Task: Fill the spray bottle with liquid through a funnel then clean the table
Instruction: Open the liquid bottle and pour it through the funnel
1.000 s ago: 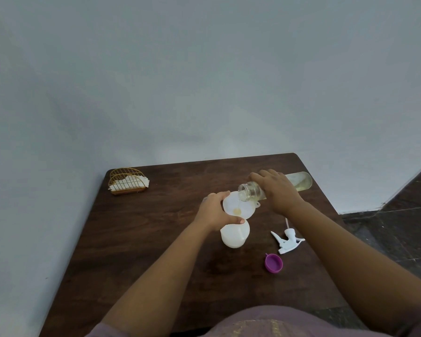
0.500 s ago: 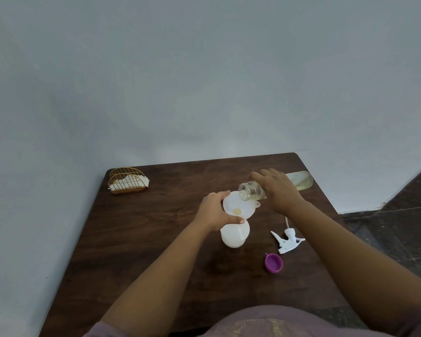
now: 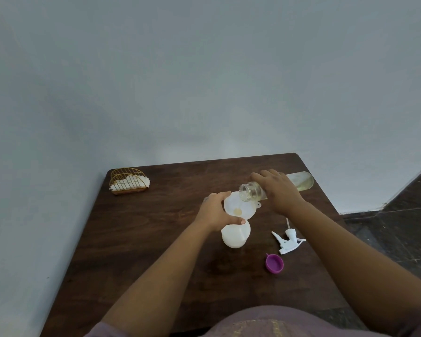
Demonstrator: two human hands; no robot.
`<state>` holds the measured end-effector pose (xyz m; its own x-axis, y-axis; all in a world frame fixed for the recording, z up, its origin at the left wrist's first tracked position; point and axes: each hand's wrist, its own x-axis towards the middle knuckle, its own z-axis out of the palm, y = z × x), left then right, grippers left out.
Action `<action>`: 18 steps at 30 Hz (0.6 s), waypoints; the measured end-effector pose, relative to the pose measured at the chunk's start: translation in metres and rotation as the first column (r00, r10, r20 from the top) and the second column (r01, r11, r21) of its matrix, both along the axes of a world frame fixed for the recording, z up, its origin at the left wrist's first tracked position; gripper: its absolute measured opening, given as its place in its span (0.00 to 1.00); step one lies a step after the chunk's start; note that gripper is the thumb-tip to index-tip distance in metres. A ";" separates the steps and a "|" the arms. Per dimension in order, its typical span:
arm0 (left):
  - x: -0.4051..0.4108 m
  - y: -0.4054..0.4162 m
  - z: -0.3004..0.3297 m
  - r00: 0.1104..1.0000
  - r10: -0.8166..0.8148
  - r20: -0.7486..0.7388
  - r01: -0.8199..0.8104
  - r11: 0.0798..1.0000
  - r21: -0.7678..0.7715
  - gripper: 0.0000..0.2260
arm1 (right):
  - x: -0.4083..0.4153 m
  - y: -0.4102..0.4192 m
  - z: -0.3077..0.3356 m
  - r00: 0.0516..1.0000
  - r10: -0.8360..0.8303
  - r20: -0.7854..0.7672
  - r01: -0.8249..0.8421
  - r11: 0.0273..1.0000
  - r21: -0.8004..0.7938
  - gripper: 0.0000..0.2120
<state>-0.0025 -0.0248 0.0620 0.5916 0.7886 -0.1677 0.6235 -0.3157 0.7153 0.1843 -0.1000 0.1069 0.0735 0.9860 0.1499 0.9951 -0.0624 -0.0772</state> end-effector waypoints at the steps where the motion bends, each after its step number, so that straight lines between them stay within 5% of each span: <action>1: 0.000 0.000 0.000 1.000 0.003 -0.003 -0.003 1.000 0.000 0.44 | 0.000 0.000 0.001 1.000 -0.001 0.004 0.001 1.000 -0.003 0.23; 18: 0.000 0.000 0.001 1.000 0.004 -0.011 -0.004 1.000 0.002 0.44 | 0.001 0.001 0.005 1.000 -0.010 0.014 0.009 1.000 0.016 0.23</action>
<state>-0.0026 -0.0248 0.0634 0.5864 0.7914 -0.1728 0.6325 -0.3141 0.7080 0.1856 -0.0988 0.1120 0.0807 0.9827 0.1667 0.9954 -0.0708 -0.0646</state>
